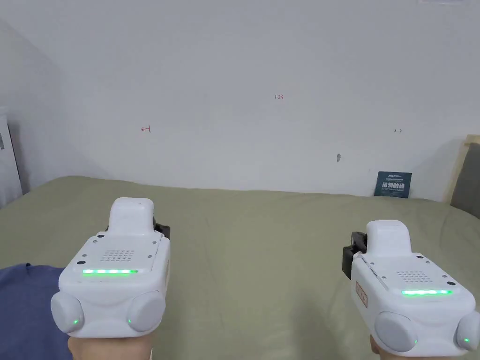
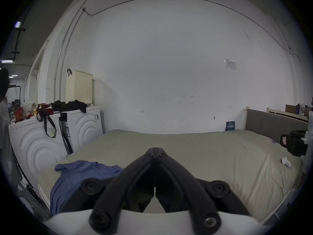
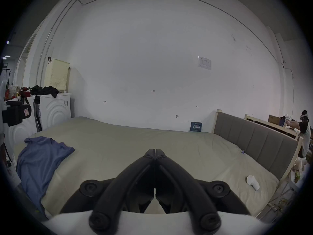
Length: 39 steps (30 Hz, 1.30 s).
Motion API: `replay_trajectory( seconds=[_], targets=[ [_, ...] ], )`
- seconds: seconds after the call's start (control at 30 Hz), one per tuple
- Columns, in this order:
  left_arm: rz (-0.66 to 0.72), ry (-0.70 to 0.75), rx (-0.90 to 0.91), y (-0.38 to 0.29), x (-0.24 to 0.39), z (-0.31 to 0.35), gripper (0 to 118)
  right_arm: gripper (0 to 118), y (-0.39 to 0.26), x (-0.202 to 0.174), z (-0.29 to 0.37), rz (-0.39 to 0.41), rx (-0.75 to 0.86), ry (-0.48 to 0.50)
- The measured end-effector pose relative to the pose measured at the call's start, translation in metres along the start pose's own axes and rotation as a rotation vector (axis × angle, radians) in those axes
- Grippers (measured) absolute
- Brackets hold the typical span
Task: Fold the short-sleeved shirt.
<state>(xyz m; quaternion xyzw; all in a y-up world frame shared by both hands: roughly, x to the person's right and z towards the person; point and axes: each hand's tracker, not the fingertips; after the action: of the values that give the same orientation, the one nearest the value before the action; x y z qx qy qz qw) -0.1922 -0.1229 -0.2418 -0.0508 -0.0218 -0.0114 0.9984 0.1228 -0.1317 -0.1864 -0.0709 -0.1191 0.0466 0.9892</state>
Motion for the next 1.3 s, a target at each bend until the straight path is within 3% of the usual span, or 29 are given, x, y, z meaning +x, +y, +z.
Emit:
replay_trajectory(
  seconds=[0.2, 0.57, 0.73, 1.03, 1.3],
  targets=[
    [-0.014, 0.048, -0.017, 0.005, -0.031, 0.012, 0, 1, 0.013, -0.037, -0.002, -0.044, -0.006, 0.118],
    [0.019, 0.427, -0.063, -0.003, -0.172, 0.110, 0, 1, 0.023, -0.220, 0.008, -0.048, -0.009, 0.556],
    [0.068, 0.540, -0.082, -0.014, -0.210, 0.152, 0, 1, 0.023, -0.277, 0.031, -0.016, 0.020, 0.708],
    [0.080, 0.550, -0.145, -0.024, -0.224, 0.148, 0, 1, 0.019, -0.284, 0.031, -0.016, 0.006, 0.733],
    [0.051, 0.342, -0.352, -0.020, -0.246, 0.025, 0, 1, 0.007, -0.257, 0.003, -0.006, -0.017, 0.681]
  ],
)
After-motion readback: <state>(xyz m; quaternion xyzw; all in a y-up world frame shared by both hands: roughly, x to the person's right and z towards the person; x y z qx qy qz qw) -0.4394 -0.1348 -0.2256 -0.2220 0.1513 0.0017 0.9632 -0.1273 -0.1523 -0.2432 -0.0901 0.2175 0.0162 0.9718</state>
